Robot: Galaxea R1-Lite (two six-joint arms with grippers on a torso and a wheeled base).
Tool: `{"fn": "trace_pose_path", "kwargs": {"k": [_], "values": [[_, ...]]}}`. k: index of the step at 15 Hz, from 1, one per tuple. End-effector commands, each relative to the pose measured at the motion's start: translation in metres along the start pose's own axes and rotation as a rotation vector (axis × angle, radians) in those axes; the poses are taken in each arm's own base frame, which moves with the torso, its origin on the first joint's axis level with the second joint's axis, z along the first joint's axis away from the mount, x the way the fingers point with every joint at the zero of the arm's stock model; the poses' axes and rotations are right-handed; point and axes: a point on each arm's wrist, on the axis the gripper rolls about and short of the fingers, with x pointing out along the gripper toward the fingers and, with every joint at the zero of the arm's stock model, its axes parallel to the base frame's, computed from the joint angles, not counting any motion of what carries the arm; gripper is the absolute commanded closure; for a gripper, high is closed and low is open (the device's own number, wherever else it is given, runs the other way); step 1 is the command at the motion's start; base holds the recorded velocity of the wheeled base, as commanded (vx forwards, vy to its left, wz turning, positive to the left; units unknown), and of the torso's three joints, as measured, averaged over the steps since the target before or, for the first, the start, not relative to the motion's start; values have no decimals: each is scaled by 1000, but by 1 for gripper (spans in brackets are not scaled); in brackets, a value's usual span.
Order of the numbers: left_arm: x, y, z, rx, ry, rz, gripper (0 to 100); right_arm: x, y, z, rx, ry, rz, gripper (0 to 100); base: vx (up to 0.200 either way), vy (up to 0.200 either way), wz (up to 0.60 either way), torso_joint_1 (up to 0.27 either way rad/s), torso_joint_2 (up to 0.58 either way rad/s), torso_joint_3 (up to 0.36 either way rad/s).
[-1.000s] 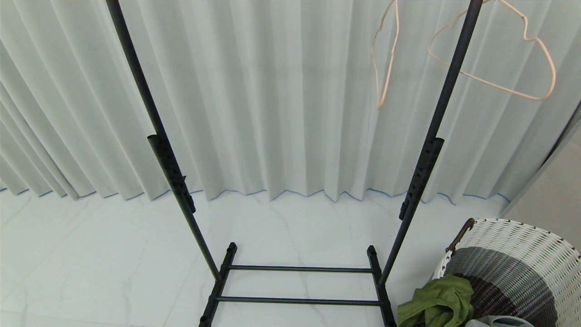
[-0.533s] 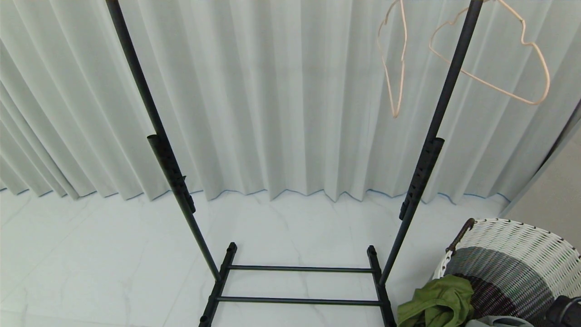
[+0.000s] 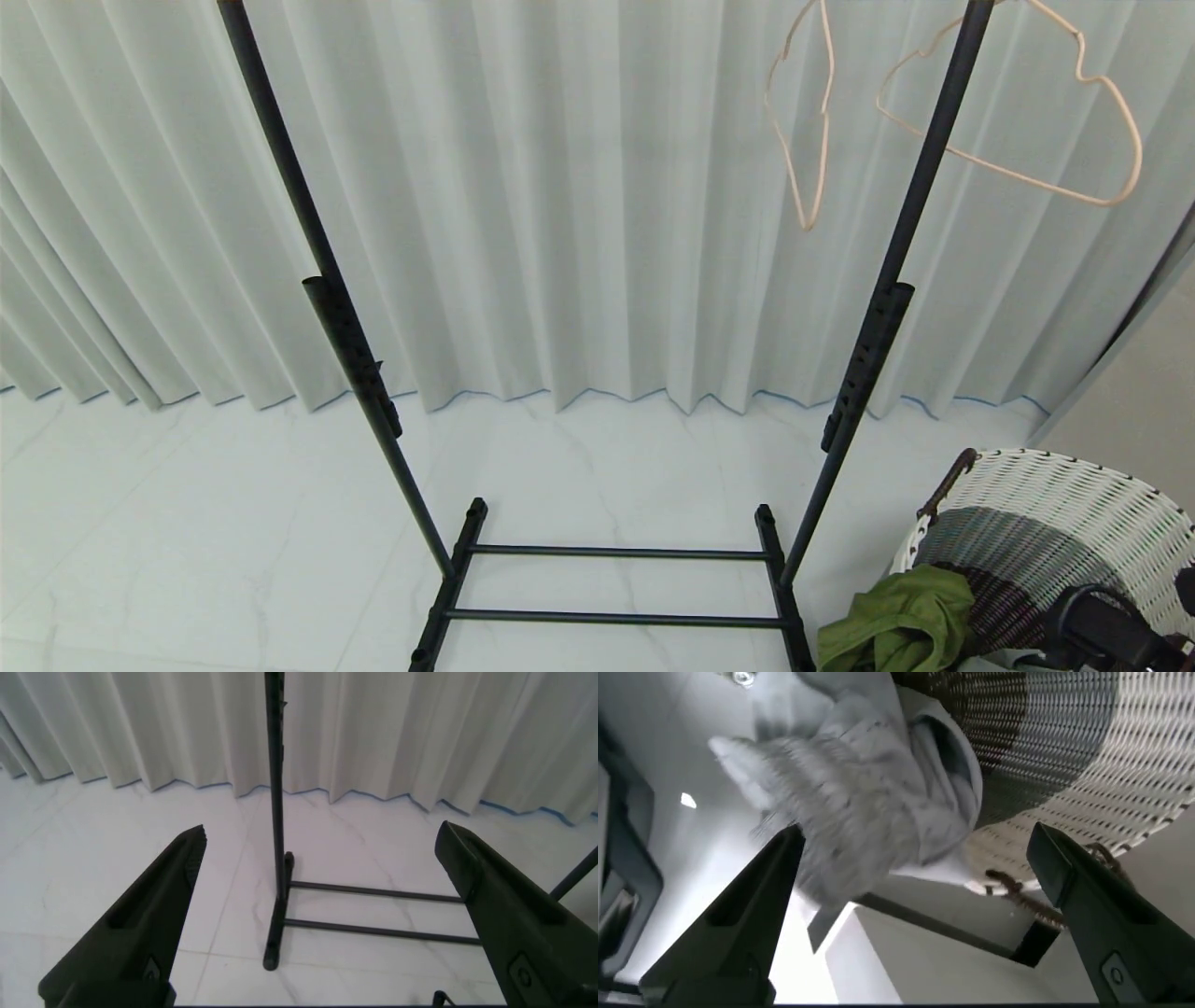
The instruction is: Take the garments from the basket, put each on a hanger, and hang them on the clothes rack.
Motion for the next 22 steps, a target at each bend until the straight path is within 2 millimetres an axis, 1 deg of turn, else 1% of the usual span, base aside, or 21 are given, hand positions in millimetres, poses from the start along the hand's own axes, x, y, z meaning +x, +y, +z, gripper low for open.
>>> {"fn": "trace_pose_path", "kwargs": {"k": [1,3,4,6,8,10,12,13,15,16,17,18,19,20,22], "values": [[0,0,0,0,0,0,0,17,-1,0,2,68,36,0,0,0,0,0,0,0],[0,0,0,2,0,0,0,21,-5,1,21,65,15,0,0,0,0,0,0,0],[0,0,0,2,1,0,0,23,-5,1,24,74,17,100,0,0,0,0,0,0],[0,0,0,2,1,0,0,24,-6,2,27,62,3,100,0,0,0,0,0,0],[0,0,0,2,1,0,0,20,-7,1,34,65,-44,100,0,0,0,0,0,0],[0,0,0,2,0,0,0,5,-11,2,42,21,-112,100,0,0,0,0,0,0],[0,0,0,2,1,0,0,-14,-17,3,57,21,-190,100,0,0,0,0,0,0],[0,0,0,0,0,0,0,-29,-24,7,65,21,-208,100,0,0,0,0,0,0],[0,0,0,2,1,0,0,-72,-40,17,80,30,-218,100,0,0,0,0,0,0],[0,0,0,3,0,0,0,-84,-44,19,84,31,-220,100,0,0,0,0,0,0],[0,0,0,5,0,0,0,-124,-52,22,95,43,-221,100,0,0,0,0,0,0],[0,0,0,5,1,0,0,-146,-55,22,98,40,-226,100,0,0,0,0,0,0],[0,0,0,5,0,0,0,-163,-55,21,101,30,-235,100,0,0,0,0,0,0],[0,0,0,6,0,0,0,-175,-55,19,105,4,-256,100,-200,0,0,2,-2,7],[0,0,0,6,0,0,0,-185,-54,17,110,-33,-287,100,-200,0,0,2,2,0]]}}
